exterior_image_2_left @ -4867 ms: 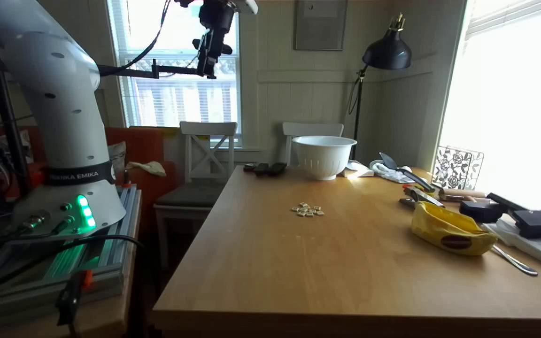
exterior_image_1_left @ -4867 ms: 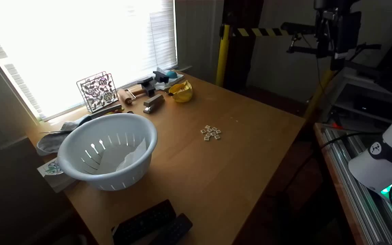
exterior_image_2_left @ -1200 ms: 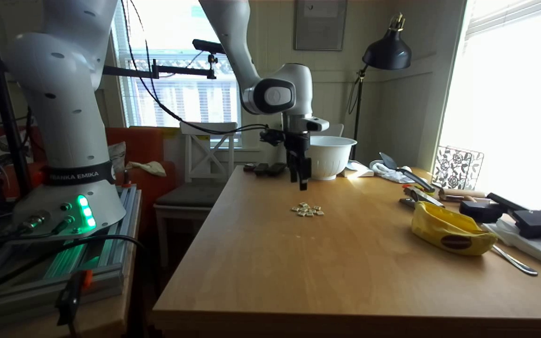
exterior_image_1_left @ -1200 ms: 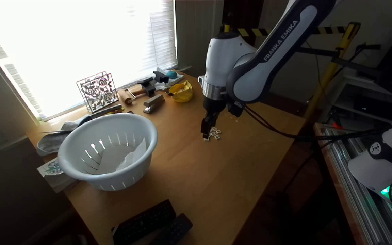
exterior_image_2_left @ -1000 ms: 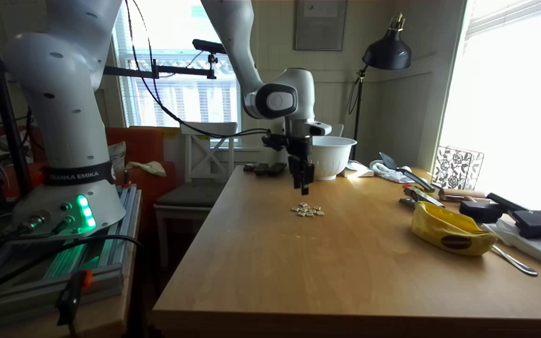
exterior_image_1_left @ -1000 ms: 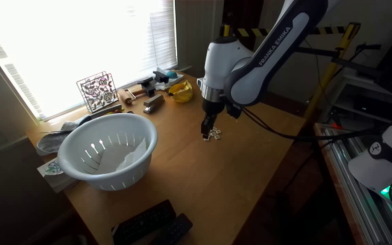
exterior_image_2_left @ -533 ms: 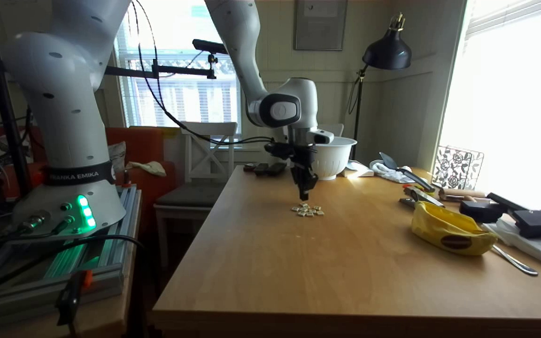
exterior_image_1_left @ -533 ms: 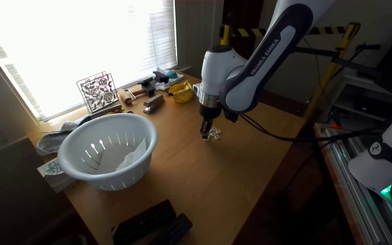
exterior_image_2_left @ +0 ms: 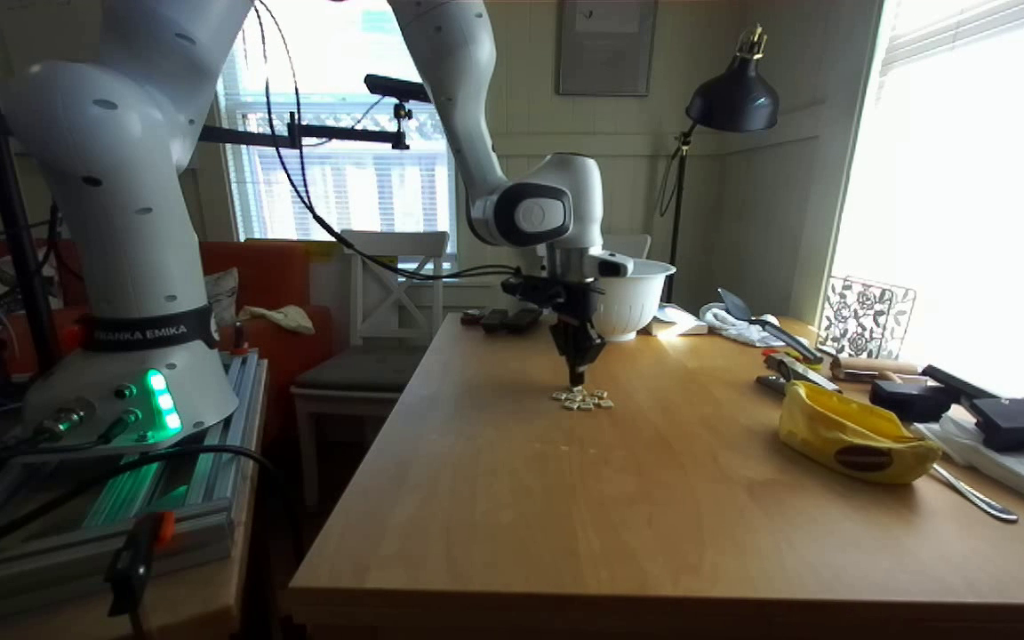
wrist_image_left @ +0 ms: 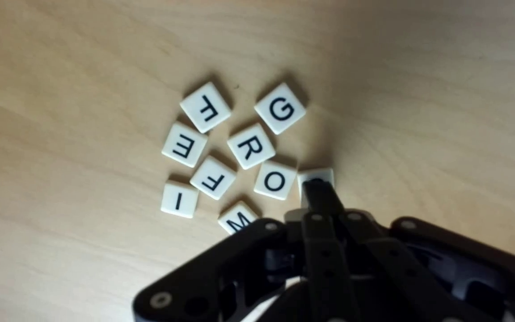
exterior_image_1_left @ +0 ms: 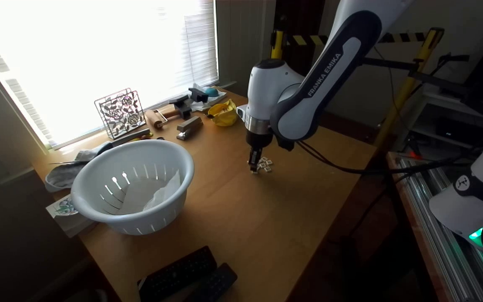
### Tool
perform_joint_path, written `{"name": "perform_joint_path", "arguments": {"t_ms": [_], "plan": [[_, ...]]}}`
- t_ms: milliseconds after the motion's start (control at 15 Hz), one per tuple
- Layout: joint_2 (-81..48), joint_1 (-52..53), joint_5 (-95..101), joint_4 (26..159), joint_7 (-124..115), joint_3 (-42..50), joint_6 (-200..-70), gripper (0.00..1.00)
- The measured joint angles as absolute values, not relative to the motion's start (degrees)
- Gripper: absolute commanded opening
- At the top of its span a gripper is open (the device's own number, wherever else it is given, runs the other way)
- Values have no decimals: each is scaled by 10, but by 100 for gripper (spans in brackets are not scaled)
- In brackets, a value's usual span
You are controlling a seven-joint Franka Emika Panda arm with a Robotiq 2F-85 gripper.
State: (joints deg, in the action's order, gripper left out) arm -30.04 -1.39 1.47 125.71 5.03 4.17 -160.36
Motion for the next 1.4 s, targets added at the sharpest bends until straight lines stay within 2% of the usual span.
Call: {"name": "perform_joint_path", "arguments": {"t_ms": [800,1400], "plan": [[-311,-29,8,1241,47,22,-1599,0],[-331,-44,-50,1189,10,-5,-1537,0]]}}
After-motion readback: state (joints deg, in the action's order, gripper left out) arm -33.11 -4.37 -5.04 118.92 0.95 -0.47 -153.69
